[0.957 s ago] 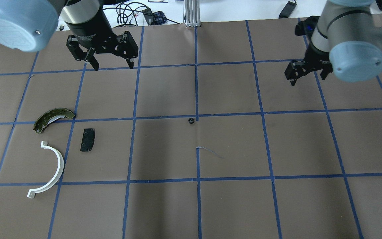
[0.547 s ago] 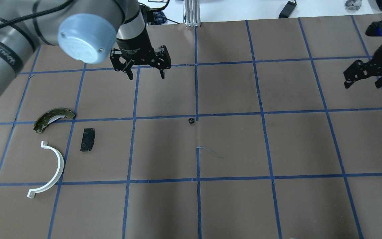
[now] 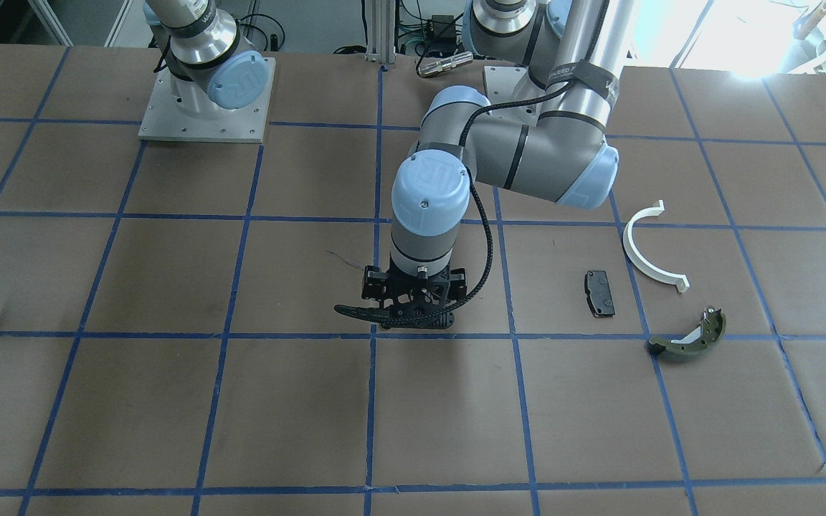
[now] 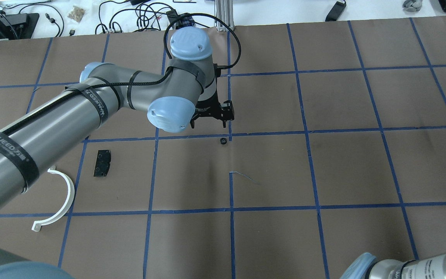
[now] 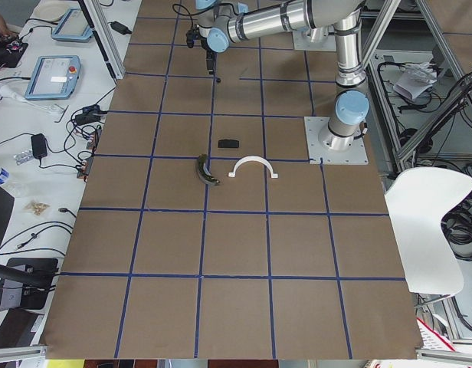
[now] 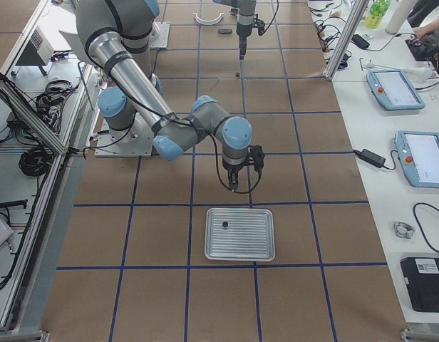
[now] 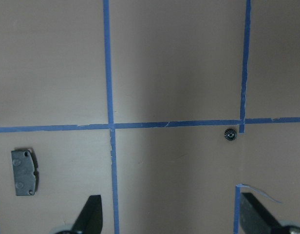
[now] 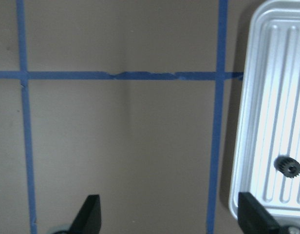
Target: Place bearing gear from tray to pile
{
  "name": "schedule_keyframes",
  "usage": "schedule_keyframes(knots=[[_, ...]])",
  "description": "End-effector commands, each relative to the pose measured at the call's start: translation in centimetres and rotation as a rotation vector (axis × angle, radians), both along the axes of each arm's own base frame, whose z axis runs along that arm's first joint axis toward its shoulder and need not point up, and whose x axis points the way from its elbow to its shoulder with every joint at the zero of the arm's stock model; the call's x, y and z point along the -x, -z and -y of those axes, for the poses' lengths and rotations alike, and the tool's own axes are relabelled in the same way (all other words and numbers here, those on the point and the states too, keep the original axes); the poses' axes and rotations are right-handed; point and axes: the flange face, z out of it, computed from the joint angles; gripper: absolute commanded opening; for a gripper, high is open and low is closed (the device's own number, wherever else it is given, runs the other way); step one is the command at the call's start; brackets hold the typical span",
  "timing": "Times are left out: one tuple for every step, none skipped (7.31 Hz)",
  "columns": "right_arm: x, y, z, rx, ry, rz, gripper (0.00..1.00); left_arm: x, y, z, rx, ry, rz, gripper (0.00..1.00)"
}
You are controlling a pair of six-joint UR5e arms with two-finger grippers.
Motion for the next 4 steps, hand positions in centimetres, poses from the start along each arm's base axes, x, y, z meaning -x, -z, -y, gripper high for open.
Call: schedule_keyframes(knots=[[5.6,5.0,-1.6,-0.036,0.013,-0.058,0.97,0.7,3.5,-1.8,0.005,0.004,-0.004,1.0],[8.1,6.9,-2.5,-0.034,0.034,-0.059,0.96,1.4,4.3,-2.1,0.005,0.016,-0.004,1.0],[8.7,7.0,-2.2,-0.016,0.036,-0.104,0.96,1.8,4.9,-1.7,0.027,0.019,-0.014,1.0],[9.1,7.8,-2.0,-0.012,0.034,-0.116,0.96,2.2,5.9,-1.3,0.035,0.01,-0.018,1.0]])
